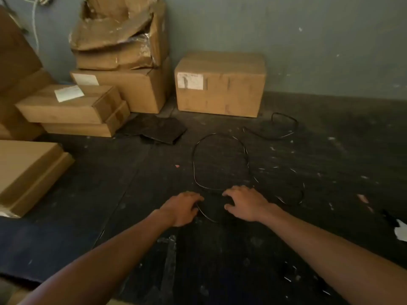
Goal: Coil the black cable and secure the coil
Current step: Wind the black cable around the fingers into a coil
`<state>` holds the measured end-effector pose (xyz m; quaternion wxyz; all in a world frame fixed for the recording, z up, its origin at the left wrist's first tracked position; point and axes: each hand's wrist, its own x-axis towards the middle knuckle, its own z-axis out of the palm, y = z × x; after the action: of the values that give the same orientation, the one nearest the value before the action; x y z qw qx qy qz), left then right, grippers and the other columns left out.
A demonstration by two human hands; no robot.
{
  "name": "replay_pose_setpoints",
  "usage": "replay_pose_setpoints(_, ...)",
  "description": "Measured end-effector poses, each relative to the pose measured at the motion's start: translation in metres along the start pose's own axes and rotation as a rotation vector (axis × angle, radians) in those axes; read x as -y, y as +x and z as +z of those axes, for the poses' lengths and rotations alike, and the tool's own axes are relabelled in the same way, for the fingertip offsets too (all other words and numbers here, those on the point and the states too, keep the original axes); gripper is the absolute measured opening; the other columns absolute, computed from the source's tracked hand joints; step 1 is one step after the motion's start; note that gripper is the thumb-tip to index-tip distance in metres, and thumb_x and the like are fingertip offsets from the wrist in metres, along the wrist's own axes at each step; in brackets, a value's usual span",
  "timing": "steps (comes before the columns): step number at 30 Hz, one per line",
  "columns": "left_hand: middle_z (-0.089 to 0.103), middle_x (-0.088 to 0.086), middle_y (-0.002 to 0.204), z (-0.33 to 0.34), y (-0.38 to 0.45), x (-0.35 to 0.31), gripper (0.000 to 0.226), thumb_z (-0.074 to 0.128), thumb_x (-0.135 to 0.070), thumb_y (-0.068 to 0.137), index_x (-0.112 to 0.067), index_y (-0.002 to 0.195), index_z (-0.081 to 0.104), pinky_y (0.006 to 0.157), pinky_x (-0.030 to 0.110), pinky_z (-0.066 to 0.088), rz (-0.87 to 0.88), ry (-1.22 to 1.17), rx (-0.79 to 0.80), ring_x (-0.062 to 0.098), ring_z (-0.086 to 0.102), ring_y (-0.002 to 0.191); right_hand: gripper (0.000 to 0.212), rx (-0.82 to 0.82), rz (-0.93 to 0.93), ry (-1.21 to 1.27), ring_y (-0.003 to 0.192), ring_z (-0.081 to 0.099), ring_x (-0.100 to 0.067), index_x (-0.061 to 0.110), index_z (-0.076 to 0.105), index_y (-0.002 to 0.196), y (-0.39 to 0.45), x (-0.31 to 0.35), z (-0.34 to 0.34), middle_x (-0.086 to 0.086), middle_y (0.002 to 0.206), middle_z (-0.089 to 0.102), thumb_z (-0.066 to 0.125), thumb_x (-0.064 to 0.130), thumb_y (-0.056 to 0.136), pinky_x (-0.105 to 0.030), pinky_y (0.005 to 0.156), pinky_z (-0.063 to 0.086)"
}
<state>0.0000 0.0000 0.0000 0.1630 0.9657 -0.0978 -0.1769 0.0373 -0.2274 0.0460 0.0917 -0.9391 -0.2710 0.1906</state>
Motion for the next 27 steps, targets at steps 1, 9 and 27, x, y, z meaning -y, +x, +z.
replay_pose_setpoints(1, 0.037, 0.001, 0.157, 0.006, -0.002, -0.001, 0.051, 0.051, -0.028, 0.097, -0.029, 0.147, 0.041, 0.117, 0.046, 0.031, 0.001, 0.039, 0.029, 0.023, 0.032, 0.144, 0.049, 0.041, 0.005, -0.028, 0.131, 0.046, -0.023, 0.026, 0.047, 0.14, 0.0, 0.0, 0.004, -0.003, 0.144, 0.049, 0.057, 0.038, 0.094, -0.045, 0.106, 0.041)
replay_pose_setpoints(9, 0.041, -0.004, 0.151, 0.041, -0.007, -0.005, 0.036, 0.05, -0.033, 0.098, -0.034, 0.134, 0.051, 0.113, 0.047, 0.031, 0.033, 0.172, -0.081, 0.025, 0.029, 0.143, 0.027, 0.113, -0.015, -0.1, 0.118, 0.049, -0.02, 0.027, 0.059, 0.118, -0.005, -0.008, 0.045, 0.001, 0.122, 0.052, 0.062, 0.033, 0.092, -0.039, 0.097, 0.045)
replay_pose_setpoints(27, 0.057, -0.002, 0.076, -0.011, -0.011, -0.017, 0.024, 0.04, -0.026, 0.105, -0.03, 0.094, 0.061, 0.067, 0.023, 0.052, -0.045, -0.546, -0.187, 0.005, 0.059, 0.066, 0.005, -0.327, -0.048, 0.165, 0.067, 0.053, -0.003, 0.028, 0.047, 0.1, -0.002, -0.024, -0.049, 0.009, 0.08, 0.053, 0.048, 0.023, 0.101, -0.021, 0.058, 0.039)
